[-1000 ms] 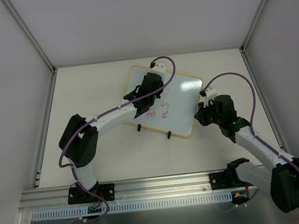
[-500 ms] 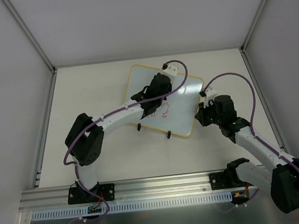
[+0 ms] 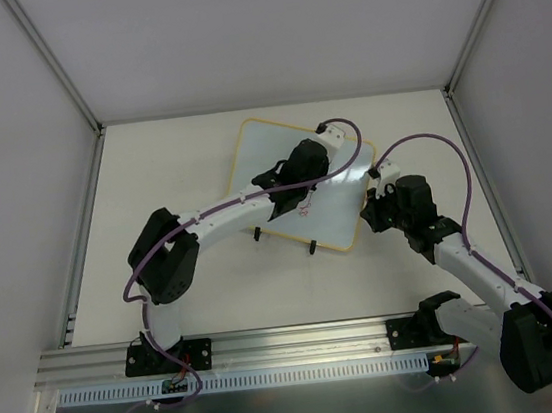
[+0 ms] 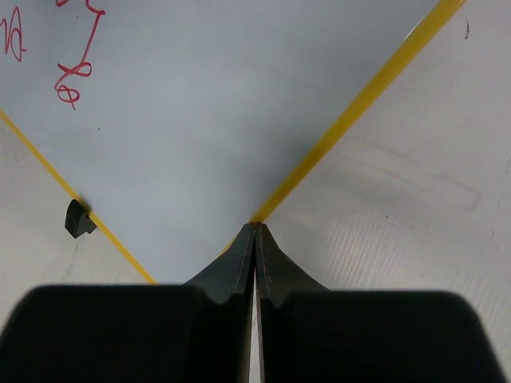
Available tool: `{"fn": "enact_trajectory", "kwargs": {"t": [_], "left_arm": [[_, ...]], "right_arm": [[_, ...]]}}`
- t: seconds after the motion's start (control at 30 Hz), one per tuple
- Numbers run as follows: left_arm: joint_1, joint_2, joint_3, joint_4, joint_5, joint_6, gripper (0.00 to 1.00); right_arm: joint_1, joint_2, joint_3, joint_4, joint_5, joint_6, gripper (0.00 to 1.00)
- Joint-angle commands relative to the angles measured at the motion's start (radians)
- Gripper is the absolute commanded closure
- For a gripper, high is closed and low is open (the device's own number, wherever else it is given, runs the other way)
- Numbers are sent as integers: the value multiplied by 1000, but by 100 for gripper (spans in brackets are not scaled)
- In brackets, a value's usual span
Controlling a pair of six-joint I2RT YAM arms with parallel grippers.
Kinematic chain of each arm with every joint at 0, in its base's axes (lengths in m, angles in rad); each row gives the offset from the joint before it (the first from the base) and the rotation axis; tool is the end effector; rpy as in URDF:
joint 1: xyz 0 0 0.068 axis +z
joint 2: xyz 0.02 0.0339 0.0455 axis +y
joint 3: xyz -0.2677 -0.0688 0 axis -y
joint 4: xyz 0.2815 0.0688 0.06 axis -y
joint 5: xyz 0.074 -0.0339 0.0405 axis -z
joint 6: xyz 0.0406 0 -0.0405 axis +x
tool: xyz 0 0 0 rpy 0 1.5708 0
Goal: Erase the whiteboard
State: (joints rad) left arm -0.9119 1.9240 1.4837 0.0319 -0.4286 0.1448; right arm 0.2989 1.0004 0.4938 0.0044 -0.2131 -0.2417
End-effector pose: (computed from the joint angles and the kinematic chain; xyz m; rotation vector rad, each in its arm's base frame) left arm 0.3162 -0.3808 0.2549 0.7315 1.7982 -0.0845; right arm 0.2367 0.0819 0.2000 -0.6778 1.9564 0.2559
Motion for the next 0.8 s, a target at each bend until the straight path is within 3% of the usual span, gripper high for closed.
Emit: {"fn": "enact_trajectory", "kwargs": {"t": [0.0,0.33,0.63,0.77], "left_arm": [[105,-23,24,-72,-67,-13,100],[173,-43,12,-93,-30,-63,100],[197,-174,-255,-87,31,-319,100],[157,-183,-354,-61,39,-405,100]], "right_arm": [[13,-3,3,3,-3,-16,100],[17,-3,3,2,3,-18,100],[22,-5,2,0,4,-18,100],[23,0,5,0,-2,-16,100]]}}
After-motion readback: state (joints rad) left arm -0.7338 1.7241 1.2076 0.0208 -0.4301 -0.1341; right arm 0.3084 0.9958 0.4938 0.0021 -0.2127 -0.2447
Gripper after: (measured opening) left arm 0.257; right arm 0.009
